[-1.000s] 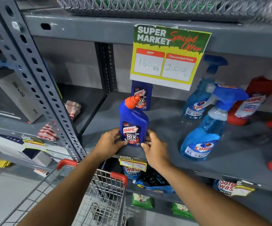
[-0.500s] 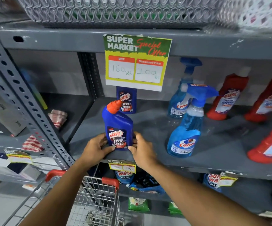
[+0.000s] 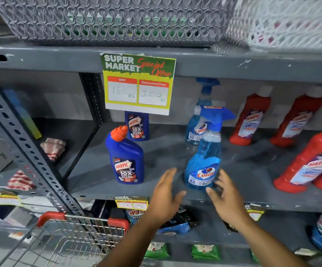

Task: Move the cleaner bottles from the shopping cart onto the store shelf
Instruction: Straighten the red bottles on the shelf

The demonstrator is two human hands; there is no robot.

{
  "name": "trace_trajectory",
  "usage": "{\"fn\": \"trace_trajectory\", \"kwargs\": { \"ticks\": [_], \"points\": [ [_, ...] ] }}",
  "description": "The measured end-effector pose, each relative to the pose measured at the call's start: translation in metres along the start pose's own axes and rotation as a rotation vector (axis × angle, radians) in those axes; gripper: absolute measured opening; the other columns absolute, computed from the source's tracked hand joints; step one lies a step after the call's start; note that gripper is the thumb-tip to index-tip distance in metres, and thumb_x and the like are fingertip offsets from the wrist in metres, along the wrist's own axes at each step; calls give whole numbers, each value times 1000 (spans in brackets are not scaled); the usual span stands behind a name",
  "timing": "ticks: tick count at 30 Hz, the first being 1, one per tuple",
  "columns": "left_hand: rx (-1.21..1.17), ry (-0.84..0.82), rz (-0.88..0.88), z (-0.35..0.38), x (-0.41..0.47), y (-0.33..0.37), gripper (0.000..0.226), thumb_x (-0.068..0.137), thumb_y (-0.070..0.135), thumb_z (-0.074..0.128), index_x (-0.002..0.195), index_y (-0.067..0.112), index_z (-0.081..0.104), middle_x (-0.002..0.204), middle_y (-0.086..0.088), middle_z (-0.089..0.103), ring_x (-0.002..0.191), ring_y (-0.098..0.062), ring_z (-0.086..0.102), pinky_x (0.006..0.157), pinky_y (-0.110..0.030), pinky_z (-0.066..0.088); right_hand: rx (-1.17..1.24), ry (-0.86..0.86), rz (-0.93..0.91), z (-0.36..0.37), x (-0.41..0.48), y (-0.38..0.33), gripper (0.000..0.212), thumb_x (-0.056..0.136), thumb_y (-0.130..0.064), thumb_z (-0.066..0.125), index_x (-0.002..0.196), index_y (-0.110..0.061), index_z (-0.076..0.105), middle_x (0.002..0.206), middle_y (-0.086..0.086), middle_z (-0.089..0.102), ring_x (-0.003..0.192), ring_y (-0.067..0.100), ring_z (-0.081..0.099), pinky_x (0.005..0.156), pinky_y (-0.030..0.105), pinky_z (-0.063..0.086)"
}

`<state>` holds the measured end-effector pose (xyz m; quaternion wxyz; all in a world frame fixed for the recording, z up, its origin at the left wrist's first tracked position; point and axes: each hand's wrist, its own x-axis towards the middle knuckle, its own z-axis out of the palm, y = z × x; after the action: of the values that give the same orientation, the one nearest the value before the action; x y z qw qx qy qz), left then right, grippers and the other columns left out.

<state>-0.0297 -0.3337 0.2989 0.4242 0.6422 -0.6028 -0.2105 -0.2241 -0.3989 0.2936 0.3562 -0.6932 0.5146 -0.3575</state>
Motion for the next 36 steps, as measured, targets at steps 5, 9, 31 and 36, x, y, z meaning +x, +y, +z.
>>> {"fn": "trace_trajectory", "kwargs": {
  "ticks": [5,9,31,36],
  "points": [
    [-97,-120,-53,23,38,8,49,81,12,70,127,19,55,120,8,67,109,-5,62,98,-32,50,-75,-56,7,-1,16,8,39,82,-22,66,117,-30,50,107,-16,67,103,1,63,83,11,48],
    [-100,-123,-82,28,42,-2,50,79,15,72,126,21,56,117,11,68,105,3,63,99,-32,50,-82,-17,-4,-5,17,11,43,80,-24,68,120,-30,52,99,-24,64,93,-13,59,76,1,41],
    [-223,-218,27,253,69,153,67,83,14,67,141,20,36,144,1,47,133,-13,45,113,-34,34,-80,-6,-72,-229,29,124,62,80,-7,66,125,-36,36,123,-4,59,114,14,57,99,35,44],
    [-171,-98,-59,231,65,131,45,78,17,66,109,48,58,108,24,71,105,1,65,94,-21,50,-129,-42,-78,-205,34,114,53,81,-17,65,130,-17,44,124,3,63,114,21,59,96,35,45]
  ]
}}
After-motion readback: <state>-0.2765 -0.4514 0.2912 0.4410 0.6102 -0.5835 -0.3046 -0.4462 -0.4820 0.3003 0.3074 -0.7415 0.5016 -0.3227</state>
